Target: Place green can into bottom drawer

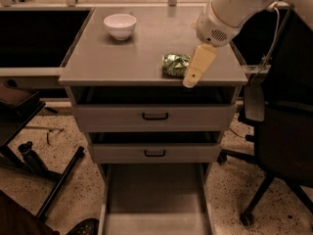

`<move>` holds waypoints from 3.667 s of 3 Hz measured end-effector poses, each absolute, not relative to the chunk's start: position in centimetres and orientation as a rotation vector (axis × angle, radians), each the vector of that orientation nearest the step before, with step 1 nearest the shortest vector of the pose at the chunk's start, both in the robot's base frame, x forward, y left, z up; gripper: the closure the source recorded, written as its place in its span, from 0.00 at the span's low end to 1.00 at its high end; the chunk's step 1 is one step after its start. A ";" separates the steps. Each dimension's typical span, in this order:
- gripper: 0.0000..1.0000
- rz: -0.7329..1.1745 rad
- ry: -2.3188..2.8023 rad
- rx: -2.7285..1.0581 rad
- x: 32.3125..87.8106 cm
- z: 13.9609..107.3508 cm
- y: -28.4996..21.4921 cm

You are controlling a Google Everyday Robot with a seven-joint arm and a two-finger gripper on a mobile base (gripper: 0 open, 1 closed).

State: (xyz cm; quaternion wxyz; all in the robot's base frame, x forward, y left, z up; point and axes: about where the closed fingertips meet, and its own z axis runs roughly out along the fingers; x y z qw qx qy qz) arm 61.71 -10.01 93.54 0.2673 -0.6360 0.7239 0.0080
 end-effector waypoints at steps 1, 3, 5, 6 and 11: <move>0.00 0.023 2.013 -1.646 63.3 90.9 -10.3; 0.00 -0.023 2.075 -1.613 67.6 88.1 -8.8; 0.00 -0.028 2.102 -1.665 70.1 86.1 -7.1; 0.00 -0.011 2.150 -1.666 70.6 84.4 -7.8; 1.00 0.216 2.060 -1.829 62.7 87.6 -12.2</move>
Offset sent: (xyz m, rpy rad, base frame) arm 0.0609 0.0071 -0.0566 -0.0121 0.0132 -0.1551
